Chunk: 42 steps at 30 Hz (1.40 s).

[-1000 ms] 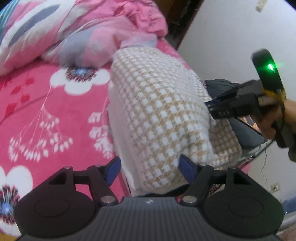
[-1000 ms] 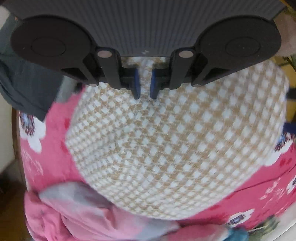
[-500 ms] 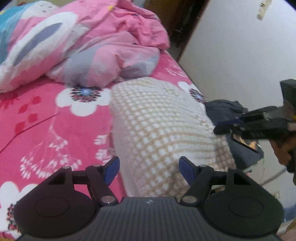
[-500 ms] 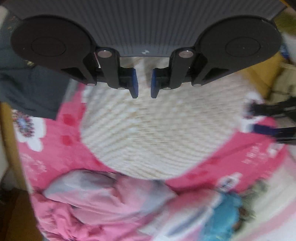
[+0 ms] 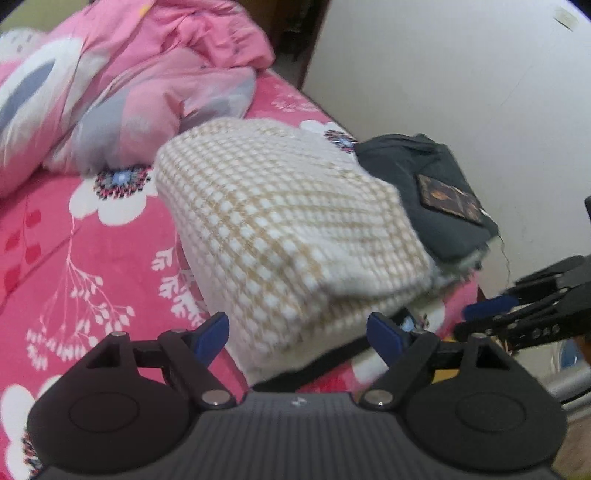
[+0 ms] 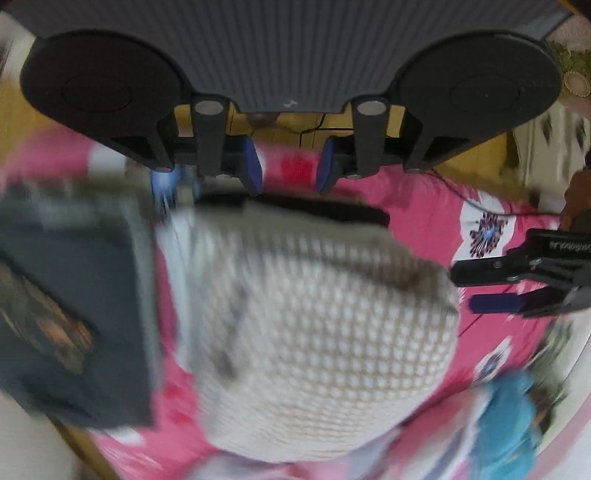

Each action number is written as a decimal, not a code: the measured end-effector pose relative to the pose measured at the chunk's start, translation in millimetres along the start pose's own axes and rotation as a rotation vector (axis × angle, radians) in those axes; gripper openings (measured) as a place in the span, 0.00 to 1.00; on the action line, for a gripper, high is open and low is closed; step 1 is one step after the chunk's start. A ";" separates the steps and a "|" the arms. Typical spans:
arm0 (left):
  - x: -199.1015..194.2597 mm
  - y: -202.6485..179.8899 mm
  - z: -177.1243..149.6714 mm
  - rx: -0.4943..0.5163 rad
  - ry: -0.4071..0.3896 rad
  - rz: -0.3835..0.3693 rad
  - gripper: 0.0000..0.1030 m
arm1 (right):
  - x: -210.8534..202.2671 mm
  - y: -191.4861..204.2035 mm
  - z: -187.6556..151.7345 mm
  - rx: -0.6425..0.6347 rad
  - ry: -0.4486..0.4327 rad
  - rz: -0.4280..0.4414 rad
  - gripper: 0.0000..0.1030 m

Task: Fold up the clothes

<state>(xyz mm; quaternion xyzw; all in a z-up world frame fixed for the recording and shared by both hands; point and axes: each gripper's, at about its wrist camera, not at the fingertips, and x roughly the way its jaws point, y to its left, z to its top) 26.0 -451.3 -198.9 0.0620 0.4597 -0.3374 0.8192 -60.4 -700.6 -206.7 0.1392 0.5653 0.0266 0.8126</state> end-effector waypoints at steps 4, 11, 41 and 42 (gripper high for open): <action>-45.2 -19.8 -20.6 0.043 -0.063 -0.009 0.86 | -36.9 11.0 -38.4 0.176 -0.047 0.009 0.35; -136.2 -64.1 -43.5 0.005 -0.190 0.015 0.97 | -105.4 73.1 -101.1 0.225 -0.140 -0.108 0.57; -249.8 -191.1 -40.1 -0.240 -0.248 0.454 1.00 | -252.3 111.6 -120.7 -0.016 -0.404 -0.205 0.98; -247.7 -192.1 -40.3 -0.238 -0.233 0.460 1.00 | -253.3 110.9 -122.8 -0.017 -0.410 -0.207 0.98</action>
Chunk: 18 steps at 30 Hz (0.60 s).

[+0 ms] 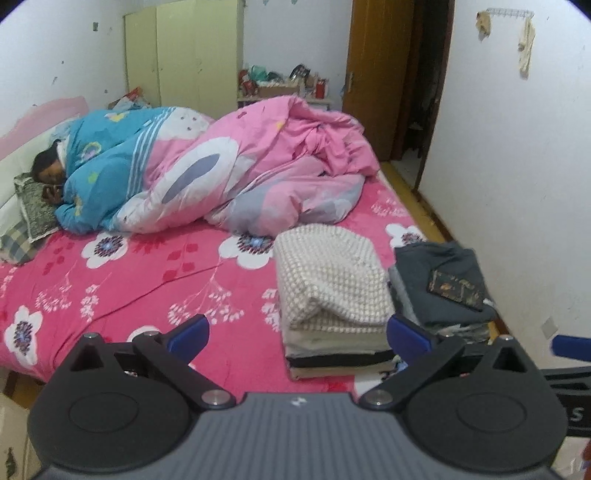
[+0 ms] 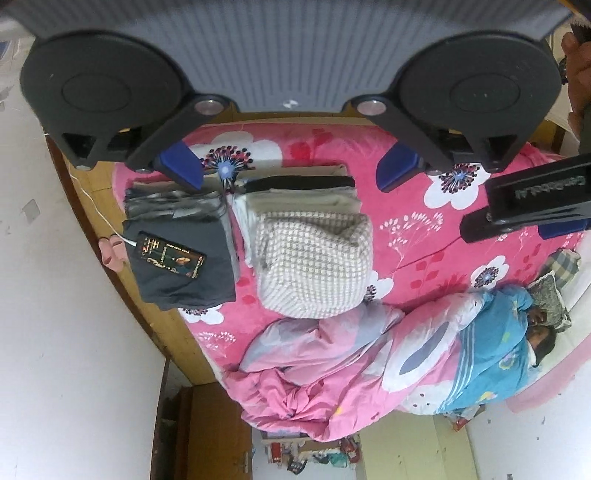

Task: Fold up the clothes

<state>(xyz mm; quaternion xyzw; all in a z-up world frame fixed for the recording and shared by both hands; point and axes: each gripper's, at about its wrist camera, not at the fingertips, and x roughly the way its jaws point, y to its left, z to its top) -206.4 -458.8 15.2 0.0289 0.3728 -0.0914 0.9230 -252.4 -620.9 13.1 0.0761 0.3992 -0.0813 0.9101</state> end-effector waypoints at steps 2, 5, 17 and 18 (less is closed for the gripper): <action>3.4 -3.6 -2.1 0.010 0.030 0.010 1.00 | -1.9 -1.6 -3.2 0.000 -0.002 -0.015 0.98; 8.9 -6.0 -4.8 0.007 0.076 0.016 1.00 | -3.6 -3.6 -7.8 0.010 0.006 -0.037 0.98; 22.5 -9.8 -16.3 -0.015 0.187 0.014 1.00 | -5.8 4.5 -23.1 -0.041 0.071 -0.129 0.98; 22.6 -9.7 -16.8 -0.015 0.189 0.017 1.00 | -5.5 4.7 -22.8 -0.042 0.073 -0.129 0.98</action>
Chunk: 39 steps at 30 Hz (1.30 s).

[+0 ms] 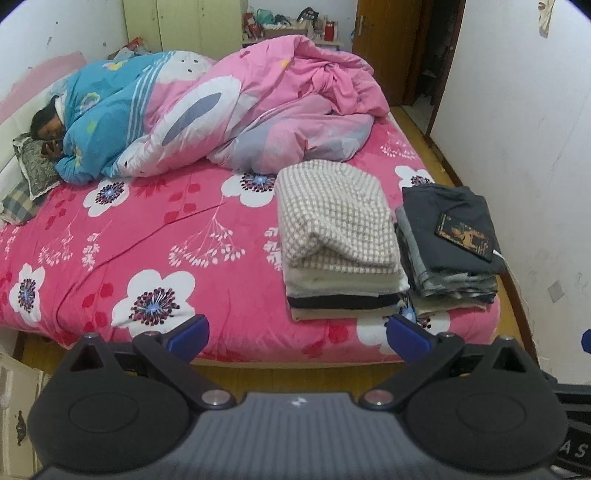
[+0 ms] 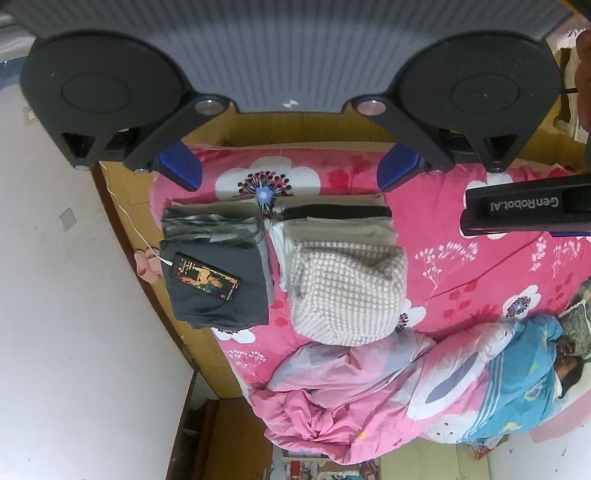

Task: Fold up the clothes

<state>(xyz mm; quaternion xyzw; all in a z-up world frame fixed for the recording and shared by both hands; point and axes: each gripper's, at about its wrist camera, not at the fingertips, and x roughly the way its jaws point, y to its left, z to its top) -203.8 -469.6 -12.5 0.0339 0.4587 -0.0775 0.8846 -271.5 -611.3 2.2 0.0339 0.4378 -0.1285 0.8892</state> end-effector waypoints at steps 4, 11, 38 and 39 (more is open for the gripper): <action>0.7 2.9 -1.1 -0.002 0.013 0.007 1.00 | 1.2 1.0 0.5 -0.004 0.010 0.011 0.98; -0.8 8.7 -1.6 -0.022 0.009 0.018 1.00 | 1.2 4.3 1.3 -0.027 0.009 0.020 0.98; 0.7 2.5 -10.4 -0.011 0.029 0.007 1.00 | -1.9 -1.5 -5.4 -0.013 0.025 -0.008 0.98; 0.9 0.2 -11.1 -0.005 0.030 0.005 1.00 | -2.3 -2.8 -6.3 -0.011 0.026 -0.012 0.98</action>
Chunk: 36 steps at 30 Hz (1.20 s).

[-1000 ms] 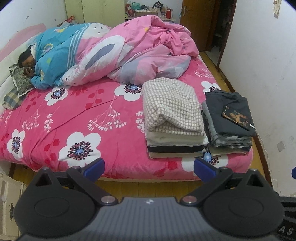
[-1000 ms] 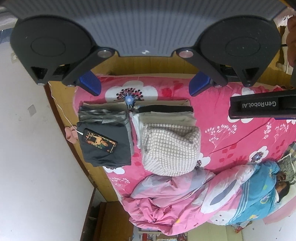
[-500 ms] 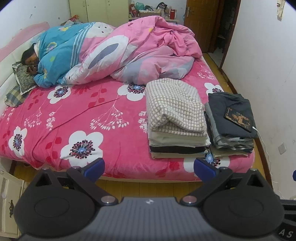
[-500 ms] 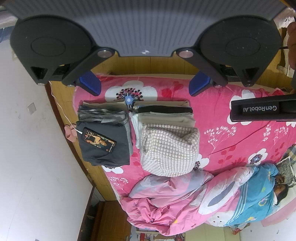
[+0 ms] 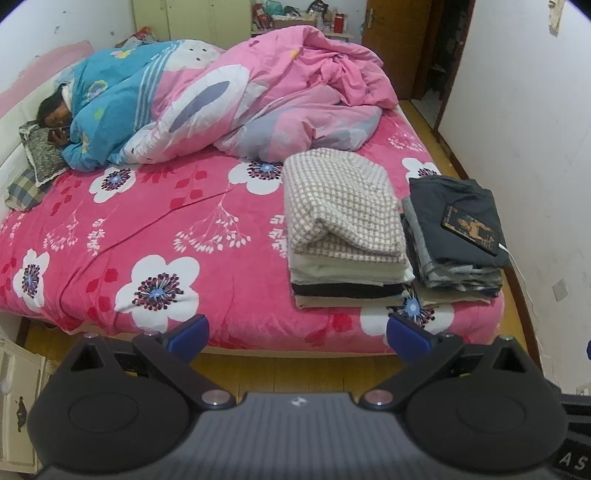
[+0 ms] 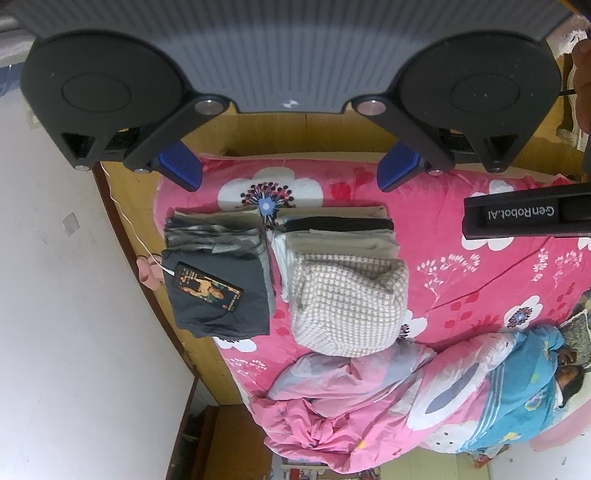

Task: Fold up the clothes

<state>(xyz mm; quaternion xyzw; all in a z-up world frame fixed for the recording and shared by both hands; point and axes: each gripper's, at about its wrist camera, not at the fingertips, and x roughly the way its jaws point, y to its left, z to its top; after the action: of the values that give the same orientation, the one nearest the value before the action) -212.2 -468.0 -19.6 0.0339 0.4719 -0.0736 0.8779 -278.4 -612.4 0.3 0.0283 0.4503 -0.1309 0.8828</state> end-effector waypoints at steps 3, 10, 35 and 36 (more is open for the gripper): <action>0.1 -6.9 -2.1 0.013 0.001 -0.006 1.00 | -1.6 -4.0 -3.1 0.006 0.003 -0.011 0.98; 0.1 -20.2 -5.3 0.038 0.005 -0.020 1.00 | -2.1 -16.2 -8.3 0.035 0.011 -0.032 0.98; 4.2 -25.2 -4.5 0.042 0.016 -0.012 1.00 | 1.8 -20.8 -7.7 0.041 0.016 -0.033 0.98; 4.3 -24.8 -4.3 0.042 0.016 -0.012 1.00 | 2.0 -20.4 -7.3 0.040 0.016 -0.033 0.98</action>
<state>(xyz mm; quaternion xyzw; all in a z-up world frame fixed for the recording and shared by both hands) -217.4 -492.3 -25.3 0.0503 0.4774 -0.0886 0.8728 -288.3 -631.2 -4.3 0.0396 0.4552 -0.1542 0.8761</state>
